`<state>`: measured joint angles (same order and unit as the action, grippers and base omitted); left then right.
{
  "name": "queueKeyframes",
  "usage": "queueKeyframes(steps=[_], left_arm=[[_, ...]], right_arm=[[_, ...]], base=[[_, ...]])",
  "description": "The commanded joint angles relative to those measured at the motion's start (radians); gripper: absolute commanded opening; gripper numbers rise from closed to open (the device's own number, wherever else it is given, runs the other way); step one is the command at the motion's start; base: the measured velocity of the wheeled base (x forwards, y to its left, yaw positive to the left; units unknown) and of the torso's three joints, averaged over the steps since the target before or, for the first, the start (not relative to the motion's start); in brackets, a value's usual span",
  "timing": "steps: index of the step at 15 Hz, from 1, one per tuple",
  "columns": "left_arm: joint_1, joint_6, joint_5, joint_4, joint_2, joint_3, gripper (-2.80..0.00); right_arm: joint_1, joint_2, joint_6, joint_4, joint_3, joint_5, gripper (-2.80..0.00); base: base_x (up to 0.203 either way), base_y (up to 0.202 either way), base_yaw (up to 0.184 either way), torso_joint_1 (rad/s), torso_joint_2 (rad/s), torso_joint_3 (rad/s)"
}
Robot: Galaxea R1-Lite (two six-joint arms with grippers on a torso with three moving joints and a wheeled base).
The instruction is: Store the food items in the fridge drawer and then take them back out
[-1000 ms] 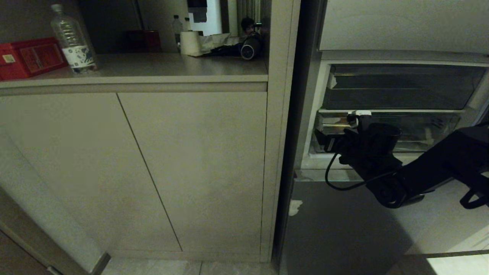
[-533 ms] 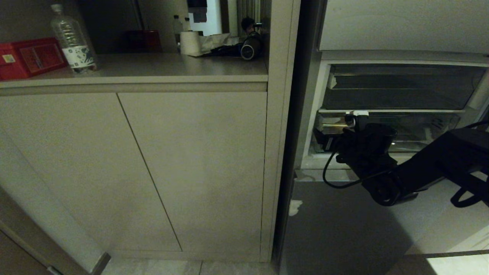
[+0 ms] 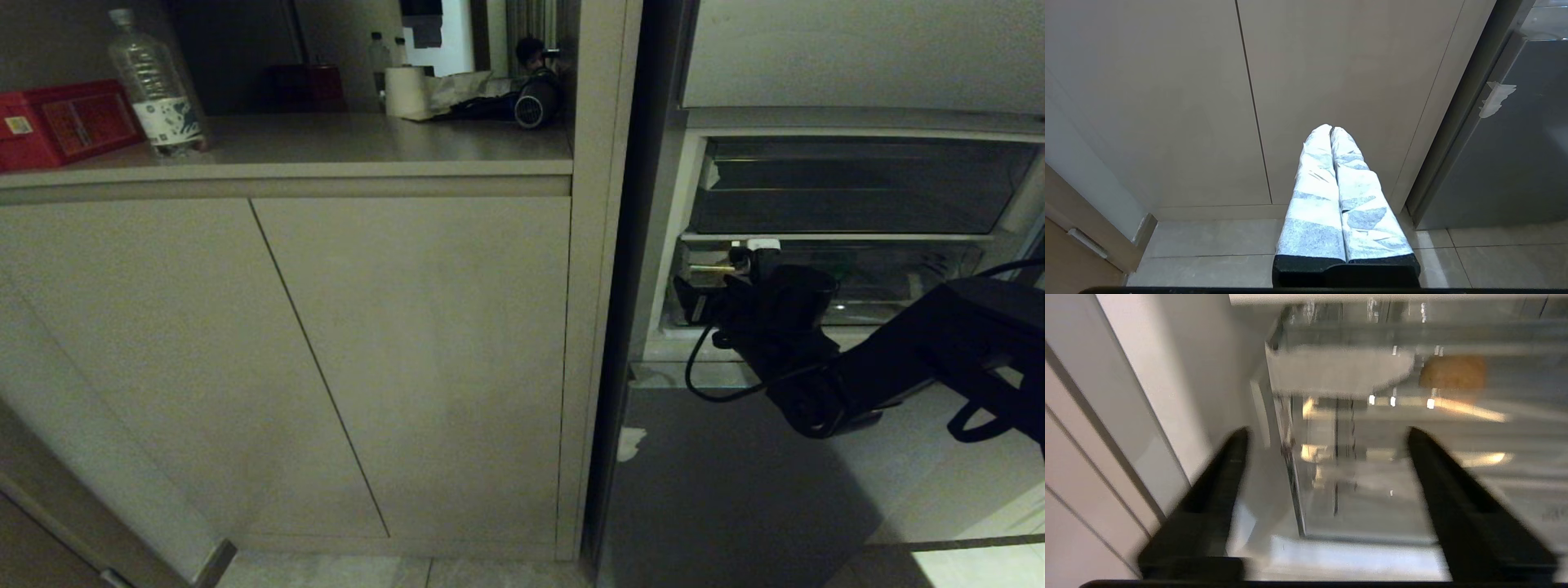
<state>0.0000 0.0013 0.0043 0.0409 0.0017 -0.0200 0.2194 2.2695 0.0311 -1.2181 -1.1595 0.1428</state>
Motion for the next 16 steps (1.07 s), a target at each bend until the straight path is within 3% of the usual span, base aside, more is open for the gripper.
queueKeyframes(steps=[1,10,16], left_arm=[[0.000,0.000,0.000,0.001,0.001,0.000,-2.80],[0.000,0.000,0.000,0.001,0.001,0.000,-2.80],[0.000,0.000,0.000,0.001,0.001,0.000,-2.80]], right_arm=[[0.013,0.007,-0.003,0.014,-0.029,0.014,-2.80],[0.067,0.004,-0.003,0.066,-0.078,0.037,-2.80],[0.084,-0.087,0.000,0.056,0.049,0.058,-2.80]], base=[[0.000,0.000,0.000,0.000,0.00,0.000],[0.000,0.000,0.000,0.000,0.00,0.000],[0.000,0.000,0.000,0.000,0.00,0.000]])
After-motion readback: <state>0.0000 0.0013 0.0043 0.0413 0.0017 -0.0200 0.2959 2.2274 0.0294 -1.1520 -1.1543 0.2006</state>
